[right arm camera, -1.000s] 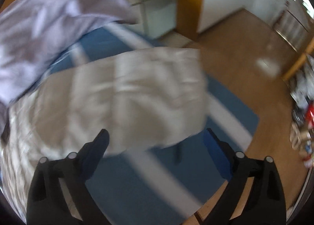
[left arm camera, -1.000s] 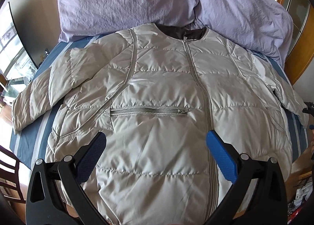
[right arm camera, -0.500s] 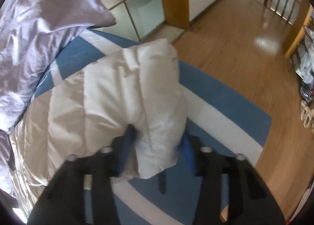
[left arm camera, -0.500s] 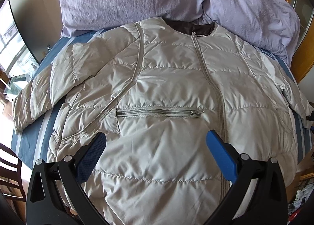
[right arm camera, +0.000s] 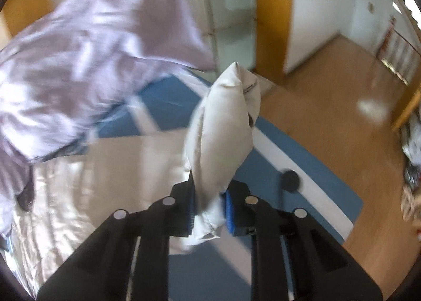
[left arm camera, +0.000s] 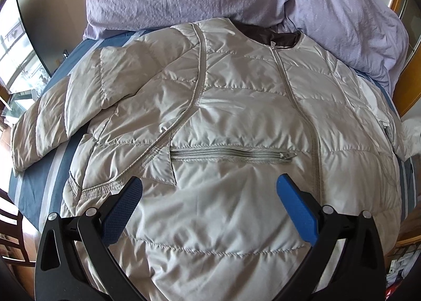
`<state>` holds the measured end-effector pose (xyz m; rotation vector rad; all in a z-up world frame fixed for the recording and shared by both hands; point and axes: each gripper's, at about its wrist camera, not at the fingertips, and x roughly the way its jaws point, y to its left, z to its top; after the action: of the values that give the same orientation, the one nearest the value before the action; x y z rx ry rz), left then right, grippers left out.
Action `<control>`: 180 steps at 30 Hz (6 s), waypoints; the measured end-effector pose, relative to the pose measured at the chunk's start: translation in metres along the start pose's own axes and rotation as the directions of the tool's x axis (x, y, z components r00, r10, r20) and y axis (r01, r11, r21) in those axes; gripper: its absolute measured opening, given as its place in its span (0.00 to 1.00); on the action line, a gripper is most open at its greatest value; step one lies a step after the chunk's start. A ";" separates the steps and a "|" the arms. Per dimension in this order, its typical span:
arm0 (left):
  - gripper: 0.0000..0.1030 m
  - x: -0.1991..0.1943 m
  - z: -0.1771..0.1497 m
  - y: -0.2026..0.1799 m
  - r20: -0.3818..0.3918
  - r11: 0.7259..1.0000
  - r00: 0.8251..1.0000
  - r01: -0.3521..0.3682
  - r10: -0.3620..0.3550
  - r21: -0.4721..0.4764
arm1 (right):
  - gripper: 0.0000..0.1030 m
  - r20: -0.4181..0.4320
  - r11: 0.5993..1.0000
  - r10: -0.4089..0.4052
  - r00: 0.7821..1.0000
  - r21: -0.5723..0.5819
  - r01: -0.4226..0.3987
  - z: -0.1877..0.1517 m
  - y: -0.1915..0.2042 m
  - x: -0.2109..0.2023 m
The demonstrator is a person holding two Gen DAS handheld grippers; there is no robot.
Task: Fold large clothes
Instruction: 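Grasp the jacket sleeve cuff with the right gripper and lift it, then carry the sleeve across the jacket body and release it with the right gripper, then grasp the other sleeve with the left gripper and fold it across the body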
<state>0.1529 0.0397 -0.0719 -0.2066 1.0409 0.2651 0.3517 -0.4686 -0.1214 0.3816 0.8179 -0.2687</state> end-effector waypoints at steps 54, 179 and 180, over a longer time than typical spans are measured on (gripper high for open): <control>0.99 0.012 0.014 0.094 0.026 0.991 1.000 0.015 -0.012 -0.131 | 0.71 -0.252 0.824 0.242 0.937 -0.456 -0.335 -0.164 0.352 -0.007; 0.14 0.041 0.115 -0.079 0.003 0.971 0.971 0.239 -0.239 0.033 | 0.98 -0.254 0.760 0.286 0.924 -0.528 -0.380 -0.202 0.284 -0.007; 0.15 0.044 0.114 -0.082 -0.002 0.972 0.972 0.233 -0.233 0.039 | 0.98 -0.252 0.759 0.284 0.925 -0.530 -0.378 -0.203 0.283 -0.007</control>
<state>0.2928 0.0007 -0.0504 -0.2907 1.0084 0.0317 0.3208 -0.1260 -0.1787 -0.0293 0.9251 0.3515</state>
